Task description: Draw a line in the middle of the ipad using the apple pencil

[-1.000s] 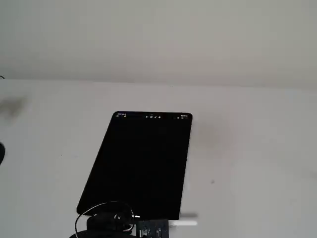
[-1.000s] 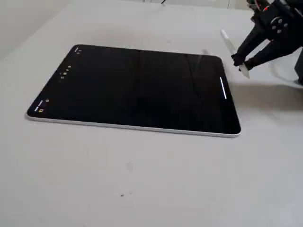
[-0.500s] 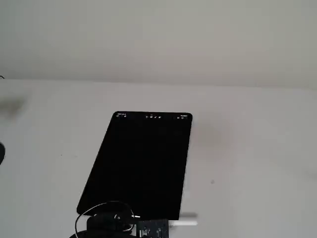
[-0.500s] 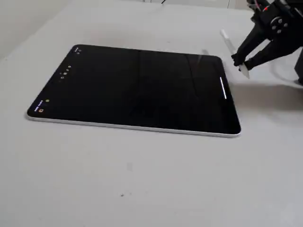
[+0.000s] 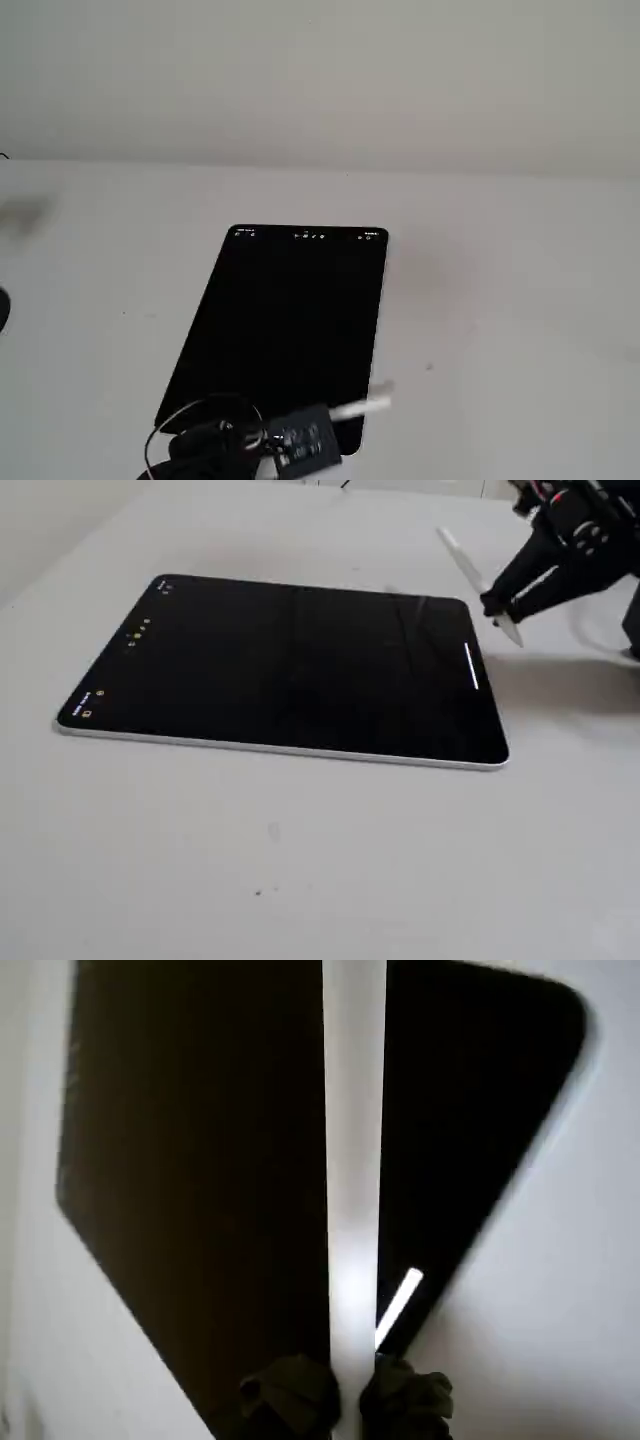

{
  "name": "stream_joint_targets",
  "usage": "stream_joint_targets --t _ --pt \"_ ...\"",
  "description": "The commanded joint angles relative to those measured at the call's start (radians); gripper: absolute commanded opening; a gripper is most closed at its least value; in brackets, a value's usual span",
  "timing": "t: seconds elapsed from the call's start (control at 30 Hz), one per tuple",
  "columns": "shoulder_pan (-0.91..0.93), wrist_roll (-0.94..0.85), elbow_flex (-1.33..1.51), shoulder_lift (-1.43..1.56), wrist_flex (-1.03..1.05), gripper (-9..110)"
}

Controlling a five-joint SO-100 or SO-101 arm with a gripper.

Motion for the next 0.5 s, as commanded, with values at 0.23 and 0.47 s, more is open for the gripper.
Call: stream_joint_targets --t 0.23,0.47 --pt "0.023 -0.359 0.006 0.011 -0.364 0" --pt "0.008 -0.601 0.089 -0.014 -0.741 0"
